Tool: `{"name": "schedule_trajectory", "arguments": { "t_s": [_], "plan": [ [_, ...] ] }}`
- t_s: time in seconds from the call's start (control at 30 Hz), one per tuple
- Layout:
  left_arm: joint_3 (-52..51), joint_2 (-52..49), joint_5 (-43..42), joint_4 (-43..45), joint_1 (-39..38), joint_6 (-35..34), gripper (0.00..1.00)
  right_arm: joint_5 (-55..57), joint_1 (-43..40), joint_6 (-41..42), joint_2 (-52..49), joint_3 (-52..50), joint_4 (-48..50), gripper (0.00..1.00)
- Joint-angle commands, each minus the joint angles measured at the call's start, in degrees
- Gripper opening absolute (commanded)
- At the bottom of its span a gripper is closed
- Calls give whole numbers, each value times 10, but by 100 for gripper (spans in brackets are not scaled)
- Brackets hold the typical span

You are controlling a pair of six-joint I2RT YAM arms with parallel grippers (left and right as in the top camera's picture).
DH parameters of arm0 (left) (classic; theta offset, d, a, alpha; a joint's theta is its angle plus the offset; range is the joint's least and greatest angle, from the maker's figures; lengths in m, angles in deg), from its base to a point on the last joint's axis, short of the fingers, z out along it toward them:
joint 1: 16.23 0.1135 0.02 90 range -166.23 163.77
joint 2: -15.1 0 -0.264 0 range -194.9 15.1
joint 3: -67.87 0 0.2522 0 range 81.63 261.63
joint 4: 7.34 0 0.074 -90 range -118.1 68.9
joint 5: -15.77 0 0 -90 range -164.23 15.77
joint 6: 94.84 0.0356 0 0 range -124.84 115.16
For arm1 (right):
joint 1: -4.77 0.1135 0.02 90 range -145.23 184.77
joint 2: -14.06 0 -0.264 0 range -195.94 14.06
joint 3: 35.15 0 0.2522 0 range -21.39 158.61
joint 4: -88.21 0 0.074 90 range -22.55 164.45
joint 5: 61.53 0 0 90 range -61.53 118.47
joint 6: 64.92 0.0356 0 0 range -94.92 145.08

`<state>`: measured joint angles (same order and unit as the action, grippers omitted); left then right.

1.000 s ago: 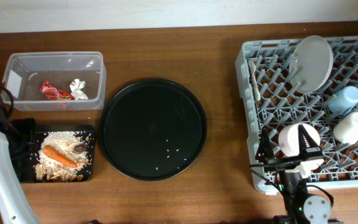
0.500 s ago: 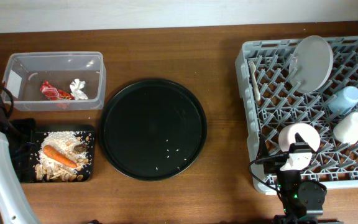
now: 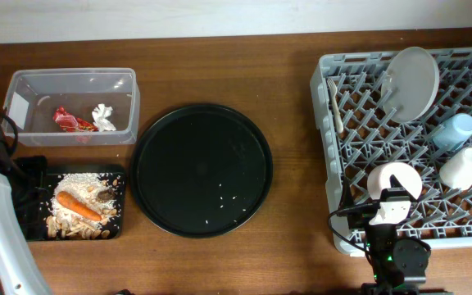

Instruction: Sort waste into correct bins and load items into the dishwasher rack

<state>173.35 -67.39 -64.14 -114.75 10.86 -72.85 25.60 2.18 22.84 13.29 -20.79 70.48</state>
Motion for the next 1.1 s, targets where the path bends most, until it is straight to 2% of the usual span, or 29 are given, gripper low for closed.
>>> {"name": "schedule_trajectory", "arguments": {
  "t_s": [0.0,0.37,0.47,0.67,0.73,0.87,0.97,1.07],
  "plan": [
    [0,4,4,-1,2,-5,99,5,-4,-5,6,-3,-4,99],
    [0,4,6,-3,2,-3,99,5,-4,-5,6,-3,-4,99],
    [0,3,11,-31,2,29,99,5,-4,-5,6,-3,-4,99],
    [-17,10,35,-11,-9,70,99,5,-4,-5,6,-3,-4,99],
    [-50,26,23,58,-29,133,99,5,-4,-5,6,-3,-4,99],
    [-169,84,-50,300,-106,304,99,5,-4,-5,6,-3,-4,99],
    [-274,134,-73,470,-164,358,99,5,-4,-5,6,-3,-4,99],
    [-383,188,-78,612,-204,377,99,5,-4,-5,6,-3,-4,99]
  ]
}}
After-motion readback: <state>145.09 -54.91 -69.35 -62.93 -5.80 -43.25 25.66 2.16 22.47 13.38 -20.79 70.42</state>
